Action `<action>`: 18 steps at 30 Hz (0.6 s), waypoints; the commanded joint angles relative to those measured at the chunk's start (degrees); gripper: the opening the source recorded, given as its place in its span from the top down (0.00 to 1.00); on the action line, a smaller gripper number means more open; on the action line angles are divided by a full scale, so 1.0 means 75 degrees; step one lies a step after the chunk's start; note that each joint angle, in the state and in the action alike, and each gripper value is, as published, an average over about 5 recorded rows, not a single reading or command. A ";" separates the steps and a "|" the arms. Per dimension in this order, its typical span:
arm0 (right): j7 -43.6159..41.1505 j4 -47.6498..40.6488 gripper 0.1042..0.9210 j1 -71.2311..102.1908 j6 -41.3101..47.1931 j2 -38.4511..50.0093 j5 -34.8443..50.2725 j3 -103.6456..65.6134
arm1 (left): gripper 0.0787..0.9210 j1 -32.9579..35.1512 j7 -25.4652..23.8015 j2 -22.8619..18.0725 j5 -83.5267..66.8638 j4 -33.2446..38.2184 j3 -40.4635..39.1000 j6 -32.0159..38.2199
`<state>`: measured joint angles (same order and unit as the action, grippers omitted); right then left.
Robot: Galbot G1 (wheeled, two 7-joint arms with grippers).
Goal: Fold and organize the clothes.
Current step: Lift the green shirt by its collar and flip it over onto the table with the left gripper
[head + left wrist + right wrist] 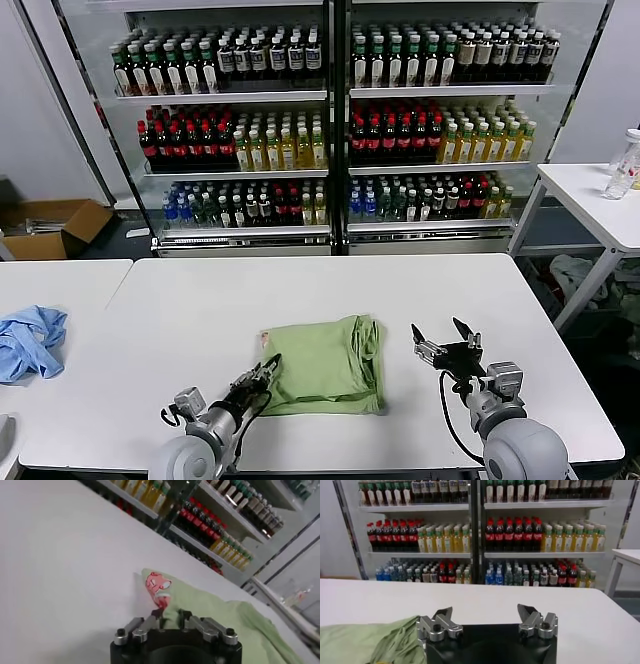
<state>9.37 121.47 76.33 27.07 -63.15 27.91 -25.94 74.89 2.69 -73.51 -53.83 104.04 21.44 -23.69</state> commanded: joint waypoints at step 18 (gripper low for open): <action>-0.0082 -0.0045 0.12 -0.0169 -0.0131 0.0123 0.0192 -0.0238 | 0.97 0.0307 -0.0082 0.1914 -0.2096 0.0662 0.3623 -0.0422</action>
<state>8.83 121.43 75.65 26.32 -62.28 28.96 -27.52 76.26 2.27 -69.91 -66.66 107.18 32.44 -24.95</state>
